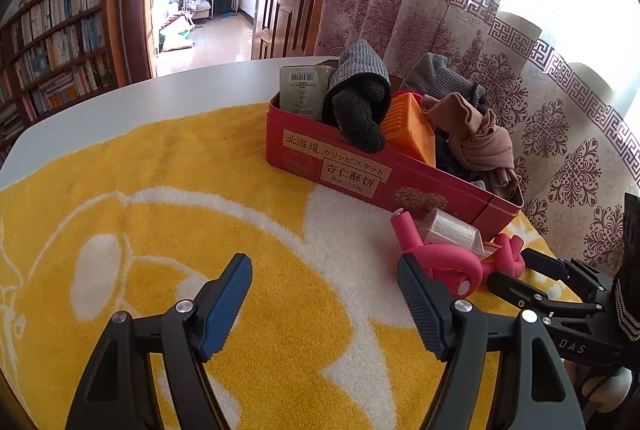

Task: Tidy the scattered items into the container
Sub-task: 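Grasp a pink foam knot toy with the left tool while the right tool grasps another, then carry both pink knot toys into the red tin and open both tools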

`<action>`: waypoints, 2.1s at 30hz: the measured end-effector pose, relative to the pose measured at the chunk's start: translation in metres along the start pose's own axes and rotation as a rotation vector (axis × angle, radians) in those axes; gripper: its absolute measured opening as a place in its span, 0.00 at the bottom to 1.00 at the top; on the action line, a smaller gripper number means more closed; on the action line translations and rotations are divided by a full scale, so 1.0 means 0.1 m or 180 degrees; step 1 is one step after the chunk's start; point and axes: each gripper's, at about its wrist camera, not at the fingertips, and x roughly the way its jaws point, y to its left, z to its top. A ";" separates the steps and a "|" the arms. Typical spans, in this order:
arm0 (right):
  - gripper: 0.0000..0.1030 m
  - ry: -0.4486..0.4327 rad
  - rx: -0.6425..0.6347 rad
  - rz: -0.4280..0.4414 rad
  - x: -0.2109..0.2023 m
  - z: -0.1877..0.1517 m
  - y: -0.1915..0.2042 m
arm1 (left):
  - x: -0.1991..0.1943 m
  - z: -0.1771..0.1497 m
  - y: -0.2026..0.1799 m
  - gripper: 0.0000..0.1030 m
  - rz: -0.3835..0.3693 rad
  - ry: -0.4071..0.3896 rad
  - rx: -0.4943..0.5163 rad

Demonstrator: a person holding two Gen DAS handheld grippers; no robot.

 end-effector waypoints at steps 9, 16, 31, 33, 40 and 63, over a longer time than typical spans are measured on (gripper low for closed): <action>0.62 -0.0070 0.0127 0.0148 -0.07 -0.04 -0.12 | 0.06 -0.05 -0.24 0.74 -0.0134 0.0088 0.0211; 0.62 -0.0353 0.0338 0.0189 -0.36 -0.11 -0.25 | 0.15 -0.05 -0.49 0.74 -0.0237 0.0184 0.0365; 0.62 -0.0618 0.0740 0.0183 -0.48 -0.12 -0.55 | 0.49 -0.08 -0.84 0.69 -0.0250 0.0282 0.0621; 0.62 -0.0616 0.0756 0.0195 -0.46 -0.13 -0.56 | 0.51 -0.08 -0.85 0.63 -0.0241 0.0287 0.0625; 0.62 -0.0612 0.0781 0.0239 -0.44 -0.16 -0.57 | 0.40 -0.07 -0.79 0.63 -0.0268 0.0187 0.0554; 0.62 -0.0817 0.0838 0.0278 -0.70 -0.09 -0.65 | -0.12 0.62 -0.66 0.63 -0.0342 -0.0379 0.0396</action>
